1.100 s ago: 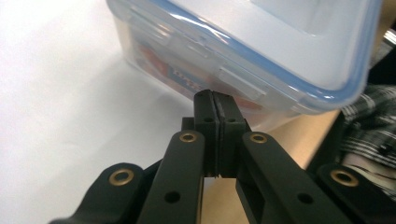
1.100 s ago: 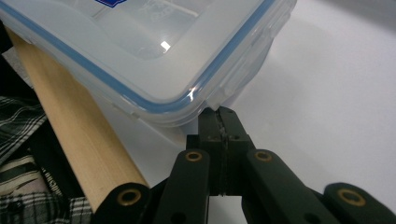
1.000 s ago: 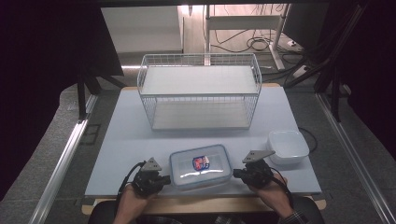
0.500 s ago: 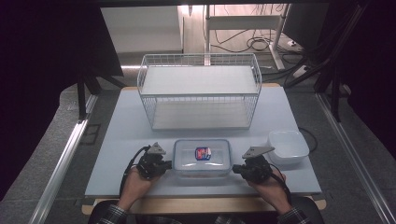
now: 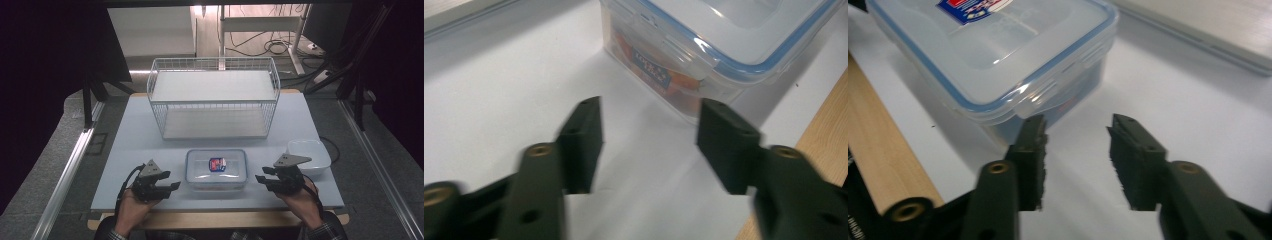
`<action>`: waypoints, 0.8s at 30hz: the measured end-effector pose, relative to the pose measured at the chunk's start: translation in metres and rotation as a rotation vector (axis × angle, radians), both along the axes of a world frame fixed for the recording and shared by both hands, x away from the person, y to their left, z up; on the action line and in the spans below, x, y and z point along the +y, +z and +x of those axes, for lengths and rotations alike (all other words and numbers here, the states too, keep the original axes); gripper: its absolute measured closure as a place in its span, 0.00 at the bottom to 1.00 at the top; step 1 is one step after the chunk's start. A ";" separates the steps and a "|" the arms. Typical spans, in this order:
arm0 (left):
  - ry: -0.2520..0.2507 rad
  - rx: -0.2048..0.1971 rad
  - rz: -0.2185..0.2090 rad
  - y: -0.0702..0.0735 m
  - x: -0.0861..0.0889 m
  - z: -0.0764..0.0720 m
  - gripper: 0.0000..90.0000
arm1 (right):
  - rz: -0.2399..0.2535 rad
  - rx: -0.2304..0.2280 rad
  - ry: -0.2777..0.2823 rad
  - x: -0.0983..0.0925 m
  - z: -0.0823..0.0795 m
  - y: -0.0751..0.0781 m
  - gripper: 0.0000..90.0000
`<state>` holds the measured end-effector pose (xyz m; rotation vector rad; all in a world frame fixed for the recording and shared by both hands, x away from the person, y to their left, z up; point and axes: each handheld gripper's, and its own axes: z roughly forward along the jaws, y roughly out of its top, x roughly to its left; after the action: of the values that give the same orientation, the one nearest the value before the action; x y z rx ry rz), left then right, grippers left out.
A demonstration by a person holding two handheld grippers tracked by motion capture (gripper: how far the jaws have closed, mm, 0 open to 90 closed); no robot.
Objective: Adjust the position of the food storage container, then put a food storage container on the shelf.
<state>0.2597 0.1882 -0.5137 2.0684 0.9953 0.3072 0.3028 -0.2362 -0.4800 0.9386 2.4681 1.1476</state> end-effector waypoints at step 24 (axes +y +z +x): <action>0.079 -0.020 -0.074 -0.011 0.015 0.005 0.02 | 0.062 0.007 0.002 0.000 0.007 -0.004 0.07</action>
<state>0.2647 0.2029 -0.5245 1.9594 1.0621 0.3265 0.3098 -0.2362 -0.4837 0.9591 2.4522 1.2302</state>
